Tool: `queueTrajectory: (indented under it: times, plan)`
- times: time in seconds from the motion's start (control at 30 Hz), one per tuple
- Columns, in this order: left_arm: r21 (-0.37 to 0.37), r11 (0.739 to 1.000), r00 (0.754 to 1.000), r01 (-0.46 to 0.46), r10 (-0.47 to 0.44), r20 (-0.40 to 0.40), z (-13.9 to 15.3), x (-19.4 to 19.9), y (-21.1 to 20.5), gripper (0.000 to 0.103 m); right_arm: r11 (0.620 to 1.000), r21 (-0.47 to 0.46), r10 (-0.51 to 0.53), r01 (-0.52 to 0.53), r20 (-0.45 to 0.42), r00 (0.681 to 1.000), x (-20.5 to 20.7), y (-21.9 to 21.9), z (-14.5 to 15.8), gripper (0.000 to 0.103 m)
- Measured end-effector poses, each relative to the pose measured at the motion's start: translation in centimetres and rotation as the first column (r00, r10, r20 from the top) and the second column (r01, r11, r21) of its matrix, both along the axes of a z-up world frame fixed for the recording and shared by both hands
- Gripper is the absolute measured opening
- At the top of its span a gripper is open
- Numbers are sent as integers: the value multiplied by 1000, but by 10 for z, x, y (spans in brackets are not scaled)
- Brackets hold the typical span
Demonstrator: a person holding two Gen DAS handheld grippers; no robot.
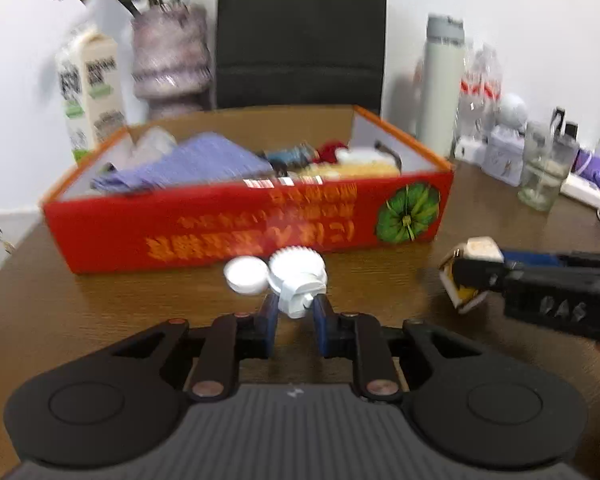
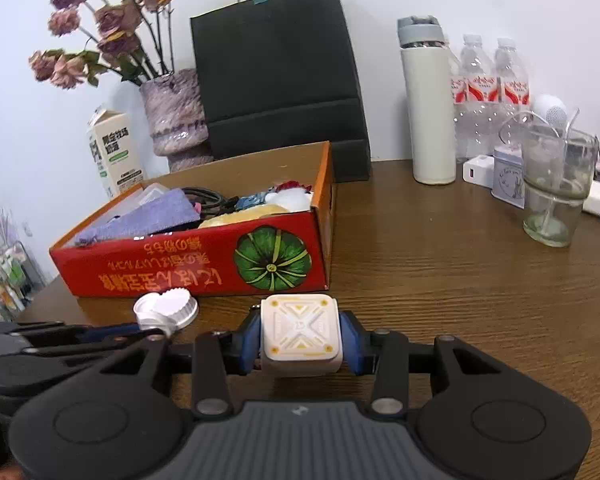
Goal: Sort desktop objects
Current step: 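Carry both chargers into the cardboard box while both tools open to release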
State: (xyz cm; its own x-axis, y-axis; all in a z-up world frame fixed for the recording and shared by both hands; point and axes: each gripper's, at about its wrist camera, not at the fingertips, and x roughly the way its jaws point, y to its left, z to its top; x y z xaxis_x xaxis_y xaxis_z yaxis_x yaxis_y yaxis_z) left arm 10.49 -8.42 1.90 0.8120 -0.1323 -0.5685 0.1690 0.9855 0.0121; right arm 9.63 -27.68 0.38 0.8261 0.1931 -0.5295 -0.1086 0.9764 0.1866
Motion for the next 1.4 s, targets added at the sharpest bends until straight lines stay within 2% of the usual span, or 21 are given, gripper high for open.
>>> queueTrajectory:
  times: [0.07,0.17,0.37,0.5,0.73,0.87,0.97,1.1,1.23,1.4]
  plan:
    - [-19,1000,999,0,1,35,11,-7,3,20,999,-41,13,-13,6,1000,-3,7,1,40]
    - [-78,997,997,10,-4,77,27,-17,11,20,997,-47,66,-65,29,997,-9,18,2,40]
    - [-187,981,995,41,-23,99,60,-15,35,20,994,-4,105,-106,189,976,-33,22,25,40]
    - [-172,985,996,22,-7,85,80,12,48,20,996,-17,87,-86,286,954,-45,23,43,40]
    - [-108,990,996,-91,92,4,100,82,70,20,998,-20,58,-54,286,956,-22,17,59,40]
    - [-149,984,995,-96,95,-18,103,112,82,20,999,29,9,-18,290,957,1,7,73,40]
    - [-185,980,997,-73,67,-42,99,137,81,20,998,61,-24,8,269,963,27,3,82,40]
    - [-175,984,996,-23,8,-87,83,171,66,20,996,63,-78,68,180,981,75,15,92,40]
    - [-152,988,988,3,-26,-153,66,191,59,20,997,66,-44,39,85,995,128,36,90,40]
    - [-169,986,987,-8,-19,-159,61,201,67,20,998,69,-8,9,-23,1000,180,59,71,40]
